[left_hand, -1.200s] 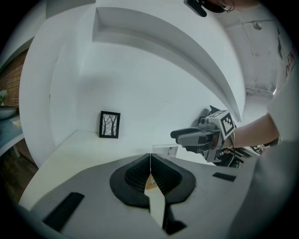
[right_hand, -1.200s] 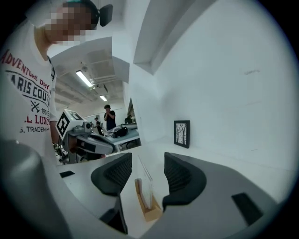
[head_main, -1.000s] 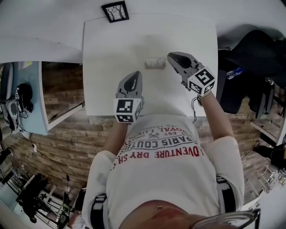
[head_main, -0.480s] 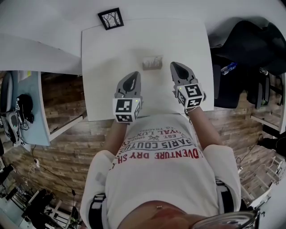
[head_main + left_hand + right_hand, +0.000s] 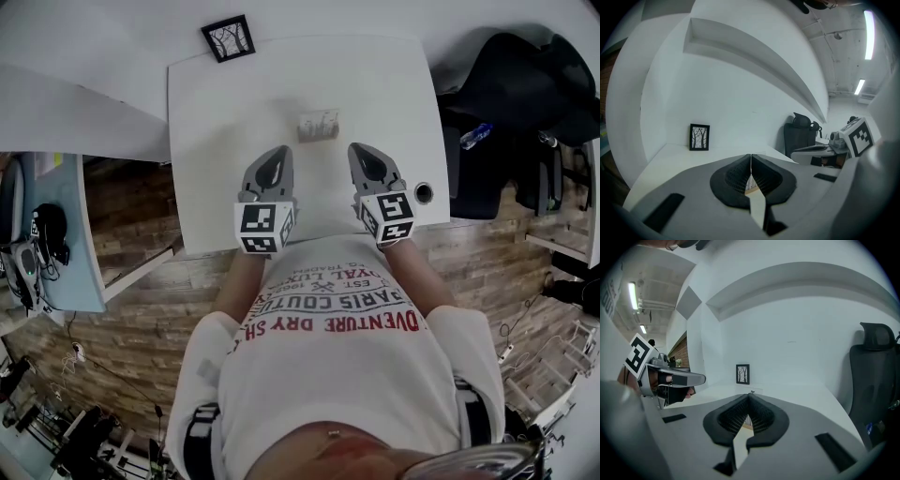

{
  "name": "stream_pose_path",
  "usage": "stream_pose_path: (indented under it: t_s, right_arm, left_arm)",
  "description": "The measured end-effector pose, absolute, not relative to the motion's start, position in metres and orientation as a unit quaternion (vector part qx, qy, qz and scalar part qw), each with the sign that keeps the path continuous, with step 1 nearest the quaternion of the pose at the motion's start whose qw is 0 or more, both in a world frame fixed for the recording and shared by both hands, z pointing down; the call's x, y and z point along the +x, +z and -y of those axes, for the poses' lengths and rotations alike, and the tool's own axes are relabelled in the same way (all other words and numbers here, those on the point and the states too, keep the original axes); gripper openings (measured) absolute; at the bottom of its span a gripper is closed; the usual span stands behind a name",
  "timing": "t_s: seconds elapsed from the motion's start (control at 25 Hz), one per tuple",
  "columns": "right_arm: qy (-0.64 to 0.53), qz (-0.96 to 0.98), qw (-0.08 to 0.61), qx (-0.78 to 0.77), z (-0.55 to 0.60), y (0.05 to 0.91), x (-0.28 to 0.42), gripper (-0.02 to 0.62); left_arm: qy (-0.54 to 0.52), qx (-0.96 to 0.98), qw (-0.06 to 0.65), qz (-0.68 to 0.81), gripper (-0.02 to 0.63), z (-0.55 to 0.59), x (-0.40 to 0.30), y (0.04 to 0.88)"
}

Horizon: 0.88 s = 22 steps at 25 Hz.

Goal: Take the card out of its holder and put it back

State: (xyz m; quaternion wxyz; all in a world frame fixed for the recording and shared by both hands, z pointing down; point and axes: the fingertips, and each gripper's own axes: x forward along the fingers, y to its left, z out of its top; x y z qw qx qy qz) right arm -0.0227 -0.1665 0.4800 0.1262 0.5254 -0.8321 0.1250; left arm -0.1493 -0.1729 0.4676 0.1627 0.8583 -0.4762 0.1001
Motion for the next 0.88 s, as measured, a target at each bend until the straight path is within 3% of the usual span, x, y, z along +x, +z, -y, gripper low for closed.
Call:
stream_pose_path:
  t_s: [0.88]
  right_arm:
    - [0.151, 0.83, 0.159, 0.512, 0.167, 0.496, -0.037, 0.025]
  left_arm:
    - [0.095, 0.864, 0.153, 0.47, 0.025, 0.176, -0.153, 0.463]
